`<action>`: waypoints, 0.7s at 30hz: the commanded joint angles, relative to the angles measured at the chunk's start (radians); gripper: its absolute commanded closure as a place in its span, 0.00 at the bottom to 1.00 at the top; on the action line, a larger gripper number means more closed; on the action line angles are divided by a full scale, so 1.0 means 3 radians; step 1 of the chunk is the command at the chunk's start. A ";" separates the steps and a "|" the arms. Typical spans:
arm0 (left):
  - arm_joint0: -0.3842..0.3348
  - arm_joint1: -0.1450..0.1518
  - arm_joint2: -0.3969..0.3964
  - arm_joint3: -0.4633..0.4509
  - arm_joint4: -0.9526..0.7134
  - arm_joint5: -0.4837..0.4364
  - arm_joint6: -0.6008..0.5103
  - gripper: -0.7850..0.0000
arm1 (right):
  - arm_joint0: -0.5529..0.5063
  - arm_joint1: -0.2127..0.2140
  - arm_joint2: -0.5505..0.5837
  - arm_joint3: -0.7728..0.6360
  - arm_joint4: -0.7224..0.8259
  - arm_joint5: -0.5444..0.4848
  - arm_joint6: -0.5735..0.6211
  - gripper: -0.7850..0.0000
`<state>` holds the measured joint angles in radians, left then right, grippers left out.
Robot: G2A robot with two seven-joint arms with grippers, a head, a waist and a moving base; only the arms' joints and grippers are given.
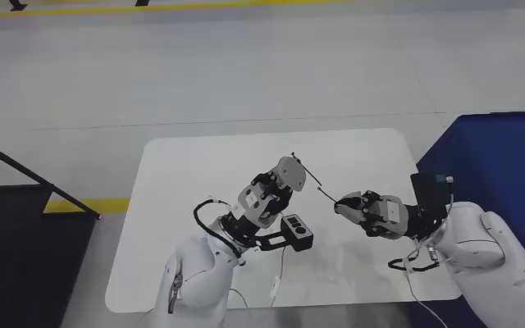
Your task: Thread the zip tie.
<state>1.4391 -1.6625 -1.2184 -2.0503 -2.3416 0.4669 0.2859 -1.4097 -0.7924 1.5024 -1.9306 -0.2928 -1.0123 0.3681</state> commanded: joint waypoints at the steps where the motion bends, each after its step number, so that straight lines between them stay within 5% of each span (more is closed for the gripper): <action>1: 0.0005 0.0013 -0.0008 -0.0011 -0.0022 0.0008 -0.0006 1.00 | 0.0000 0.0000 0.0000 0.0000 0.0000 0.0000 0.0000 1.00; 21: 0.0005 0.0122 -0.0011 0.0024 -0.0081 0.0065 -0.0103 1.00 | 0.0000 0.0000 0.0000 0.0000 0.0000 0.0000 0.0000 1.00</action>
<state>1.4405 -1.6280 -1.2203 -2.0428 -2.3687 0.4879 0.2555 -1.4097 -0.7924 1.5024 -1.9306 -0.2927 -1.0123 0.3681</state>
